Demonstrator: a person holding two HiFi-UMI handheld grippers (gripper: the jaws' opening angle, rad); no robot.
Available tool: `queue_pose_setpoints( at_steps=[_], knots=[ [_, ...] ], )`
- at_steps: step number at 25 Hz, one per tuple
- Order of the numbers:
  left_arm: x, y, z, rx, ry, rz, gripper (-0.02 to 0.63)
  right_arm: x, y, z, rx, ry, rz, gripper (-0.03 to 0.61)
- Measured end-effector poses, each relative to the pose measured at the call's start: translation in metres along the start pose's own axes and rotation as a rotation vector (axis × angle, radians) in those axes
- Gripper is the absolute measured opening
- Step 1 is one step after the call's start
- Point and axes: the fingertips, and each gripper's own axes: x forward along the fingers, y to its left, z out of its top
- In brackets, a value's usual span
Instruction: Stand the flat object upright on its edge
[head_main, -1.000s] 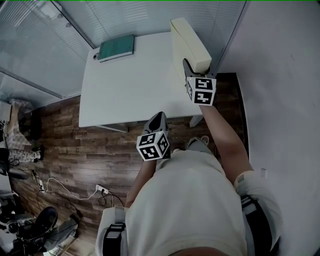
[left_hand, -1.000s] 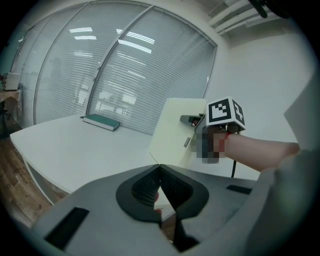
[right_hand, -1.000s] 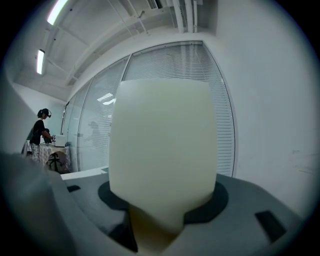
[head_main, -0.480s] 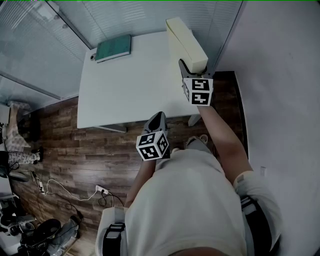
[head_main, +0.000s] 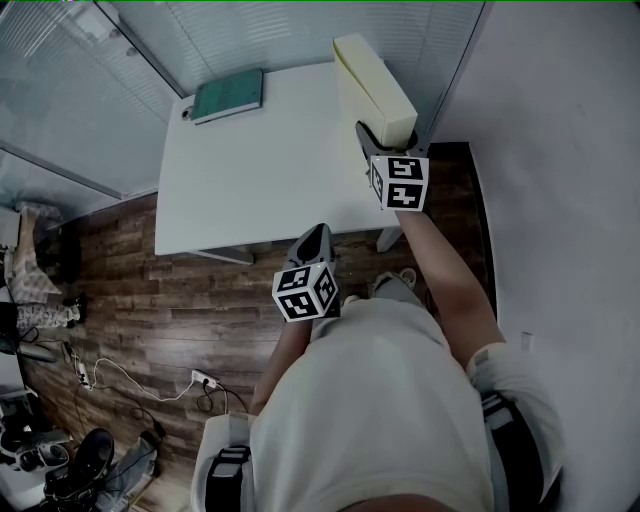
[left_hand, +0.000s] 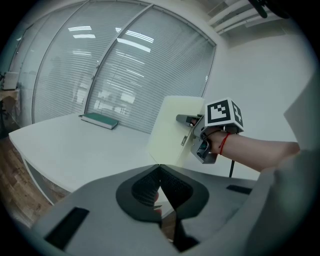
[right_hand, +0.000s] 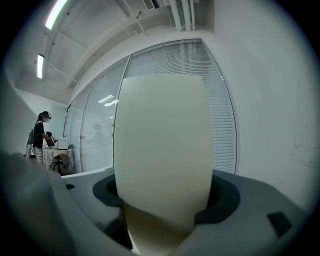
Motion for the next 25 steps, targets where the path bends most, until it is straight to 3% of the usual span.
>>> queue_pose_setpoints(
  at_steps=[18, 25],
  knots=[
    [-0.013, -0.004, -0.005, 0.027, 0.016, -0.044, 0.021, -0.054, 0.005, -0.015, 0.076, 0.018, -0.02, 0.376],
    [-0.015, -0.008, -0.006, 0.043, 0.009, -0.058, 0.02, -0.09, 0.012, -0.018, 0.092, 0.012, 0.02, 0.374]
  ],
)
